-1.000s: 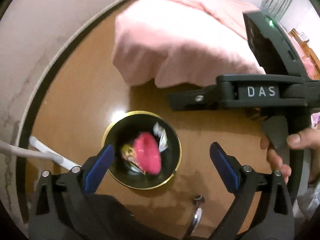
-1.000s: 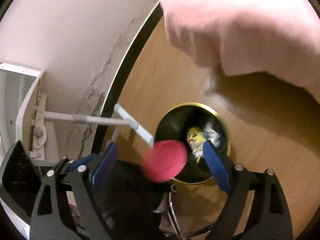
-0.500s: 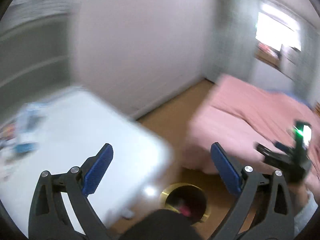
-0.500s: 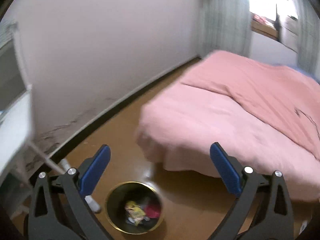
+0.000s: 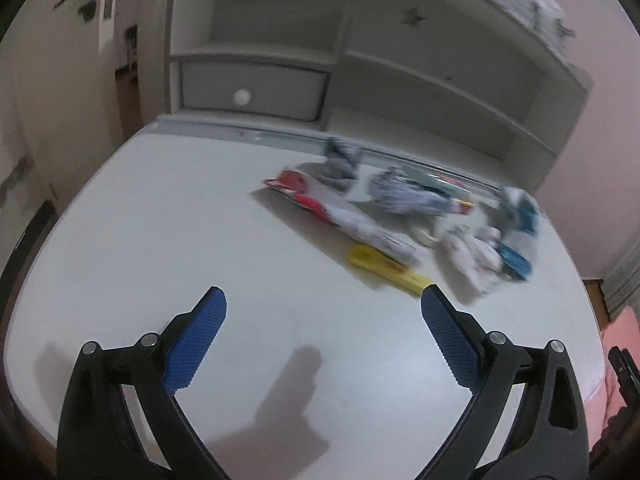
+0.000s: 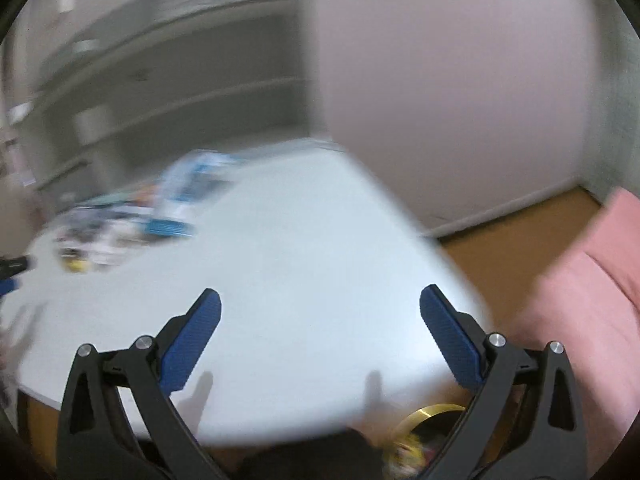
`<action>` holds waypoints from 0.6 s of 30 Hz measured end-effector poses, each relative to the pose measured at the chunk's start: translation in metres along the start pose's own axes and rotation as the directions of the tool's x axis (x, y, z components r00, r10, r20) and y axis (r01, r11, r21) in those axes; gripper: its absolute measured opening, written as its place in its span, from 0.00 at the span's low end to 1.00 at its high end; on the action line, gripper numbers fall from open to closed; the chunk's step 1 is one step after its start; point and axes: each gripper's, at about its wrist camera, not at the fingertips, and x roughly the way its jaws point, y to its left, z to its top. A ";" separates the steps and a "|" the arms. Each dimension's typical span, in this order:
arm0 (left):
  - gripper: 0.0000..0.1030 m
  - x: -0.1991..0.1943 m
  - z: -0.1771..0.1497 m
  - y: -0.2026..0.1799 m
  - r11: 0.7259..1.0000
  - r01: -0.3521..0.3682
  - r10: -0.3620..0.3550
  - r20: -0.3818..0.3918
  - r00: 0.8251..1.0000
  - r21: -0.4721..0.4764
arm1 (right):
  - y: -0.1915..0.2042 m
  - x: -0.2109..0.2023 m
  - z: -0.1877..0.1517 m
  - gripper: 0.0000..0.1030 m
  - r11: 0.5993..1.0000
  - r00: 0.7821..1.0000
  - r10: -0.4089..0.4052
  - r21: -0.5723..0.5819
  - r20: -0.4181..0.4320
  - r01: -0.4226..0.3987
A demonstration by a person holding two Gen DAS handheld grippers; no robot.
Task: Collect trash
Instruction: 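Return both tools to the desk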
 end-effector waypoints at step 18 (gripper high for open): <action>0.64 0.107 0.068 -0.013 0.987 0.068 -0.045 -0.161 0.986 0.145 | 0.219 0.131 0.054 0.77 0.853 0.911 0.320 -0.339 -0.260 -0.396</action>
